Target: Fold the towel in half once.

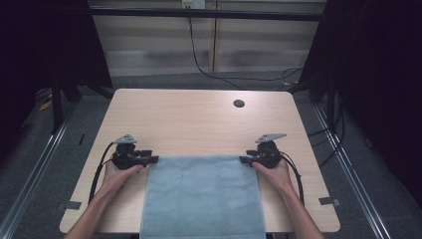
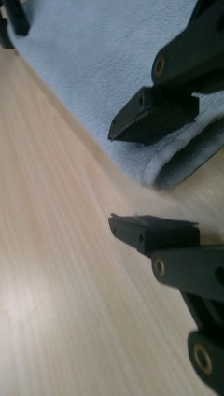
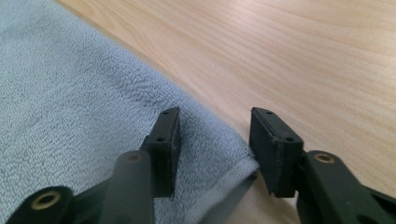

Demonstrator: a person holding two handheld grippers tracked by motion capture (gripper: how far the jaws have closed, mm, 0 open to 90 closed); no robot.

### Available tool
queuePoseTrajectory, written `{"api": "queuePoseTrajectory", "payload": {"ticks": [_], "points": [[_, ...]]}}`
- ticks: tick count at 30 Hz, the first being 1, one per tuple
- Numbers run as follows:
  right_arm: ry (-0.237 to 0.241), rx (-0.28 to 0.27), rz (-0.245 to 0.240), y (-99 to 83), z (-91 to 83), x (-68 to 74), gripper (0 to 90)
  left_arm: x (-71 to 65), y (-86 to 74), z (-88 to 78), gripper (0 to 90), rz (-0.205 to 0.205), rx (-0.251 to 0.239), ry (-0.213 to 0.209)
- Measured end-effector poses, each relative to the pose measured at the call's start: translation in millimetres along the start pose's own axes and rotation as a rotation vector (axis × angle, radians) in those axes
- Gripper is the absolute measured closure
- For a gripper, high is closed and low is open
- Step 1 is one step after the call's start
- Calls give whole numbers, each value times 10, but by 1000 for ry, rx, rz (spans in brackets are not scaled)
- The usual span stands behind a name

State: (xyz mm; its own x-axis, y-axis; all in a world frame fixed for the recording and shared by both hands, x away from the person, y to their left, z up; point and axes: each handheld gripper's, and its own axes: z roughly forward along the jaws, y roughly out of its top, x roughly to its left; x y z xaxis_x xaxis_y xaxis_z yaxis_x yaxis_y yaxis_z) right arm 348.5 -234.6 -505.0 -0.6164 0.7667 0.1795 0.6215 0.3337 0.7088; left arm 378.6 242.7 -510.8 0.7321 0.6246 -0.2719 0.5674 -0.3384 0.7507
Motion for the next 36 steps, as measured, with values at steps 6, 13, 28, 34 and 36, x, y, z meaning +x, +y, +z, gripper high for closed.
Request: {"api": "queuePoseTrajectory", "payload": {"ticks": [6,13,28,34,36], "points": [[26,2,4,-42,-45,44,800,-100,0,49,726,37,29,-40],[50,-35,36,-13,-129,12,848,-145,52,21,841,21,20,-40],[28,-203,47,313,-390,-53,858,-144,454,-158,847,-2,-145,-25],[5,-251,42,493,-506,-112,860,-146,684,-192,848,-6,-198,-22],[-1,-259,40,559,-533,-134,860,-156,760,-192,847,2,-210,-17]]}}
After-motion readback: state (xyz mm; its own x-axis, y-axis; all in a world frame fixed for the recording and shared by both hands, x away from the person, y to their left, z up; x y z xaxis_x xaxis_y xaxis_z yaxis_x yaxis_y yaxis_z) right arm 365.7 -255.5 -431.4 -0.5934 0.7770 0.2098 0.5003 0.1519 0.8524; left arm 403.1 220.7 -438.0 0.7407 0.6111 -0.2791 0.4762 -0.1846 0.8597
